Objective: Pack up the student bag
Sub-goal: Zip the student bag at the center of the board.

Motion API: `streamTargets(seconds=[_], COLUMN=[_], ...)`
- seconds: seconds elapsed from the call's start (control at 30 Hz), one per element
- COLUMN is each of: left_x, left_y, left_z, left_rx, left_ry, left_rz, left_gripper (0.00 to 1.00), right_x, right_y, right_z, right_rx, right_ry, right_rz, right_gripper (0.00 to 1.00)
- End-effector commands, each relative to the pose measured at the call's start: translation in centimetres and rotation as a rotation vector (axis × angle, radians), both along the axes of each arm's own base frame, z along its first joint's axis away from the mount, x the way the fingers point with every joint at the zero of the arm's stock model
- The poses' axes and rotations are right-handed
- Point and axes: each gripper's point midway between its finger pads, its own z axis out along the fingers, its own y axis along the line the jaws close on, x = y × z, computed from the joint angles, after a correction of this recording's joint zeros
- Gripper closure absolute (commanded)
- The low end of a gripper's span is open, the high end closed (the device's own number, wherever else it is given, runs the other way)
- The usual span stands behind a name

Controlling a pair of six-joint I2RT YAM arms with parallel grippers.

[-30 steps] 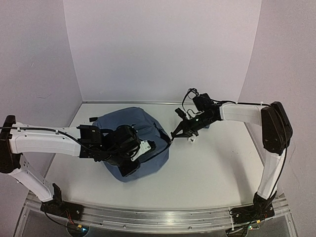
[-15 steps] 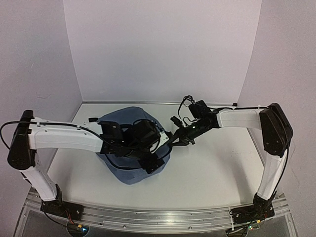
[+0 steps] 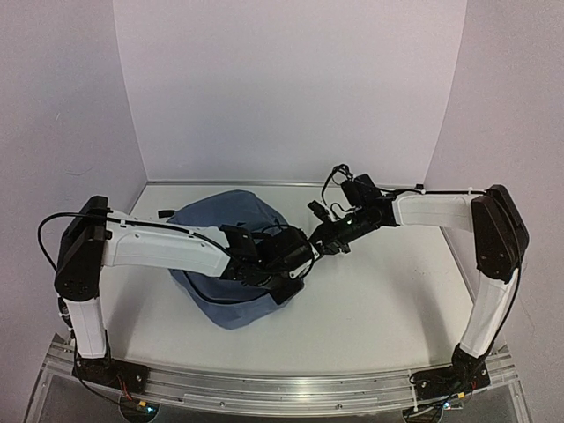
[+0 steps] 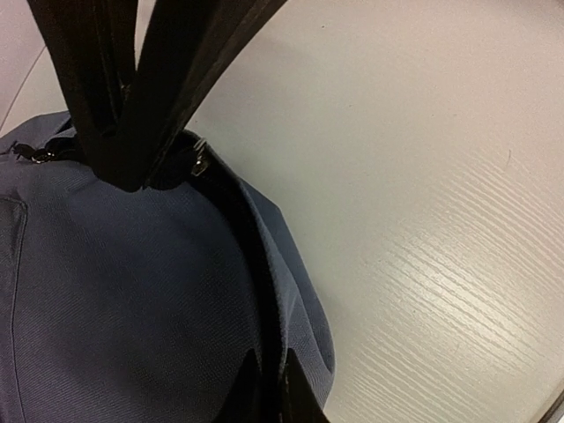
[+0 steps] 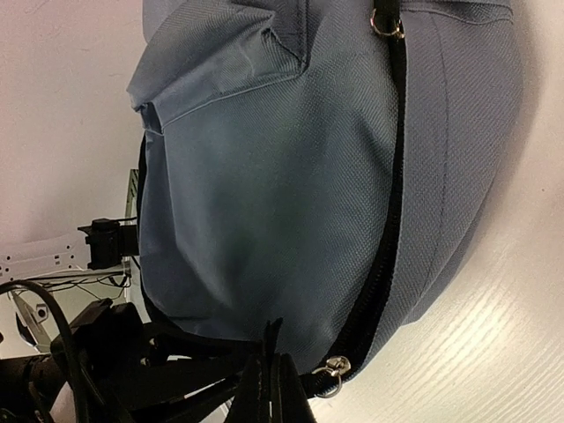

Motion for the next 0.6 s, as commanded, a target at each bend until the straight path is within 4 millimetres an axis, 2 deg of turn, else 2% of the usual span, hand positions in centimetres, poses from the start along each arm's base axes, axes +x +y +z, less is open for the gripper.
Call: streamTargets(seconds=[0.0,0.23,0.43,0.57], left_x=[-2.3,-5.8,-8.5,-9.4], left_y=[-0.3,1.0,1.1,1.3], left_z=[1.1,0.1,0.3,0.3], left_rx=[-0.034,-0.014,-0.02,-0.027], left_ry=[0.024,0.086,0.104,0.12], left_rz=[-0.046,-0.125,-0.218,-0.255], left_gripper=[1.0,1.0,1.0,1.0], right_x=[2.0,7.0,9.7,10.9], right_y=[0.6,1.5,2.8,3.4], right_z=[2.1,1.6,1.1,-0.1], right_rx=[0.025,0.007,0.009,-0.002], right_ry=[-0.106,-0.176,-0.198,-0.198], right_rz=[-0.01,-0.05,-0.063,-0.071], right_gripper=[1.0,1.0,1.0,1.0])
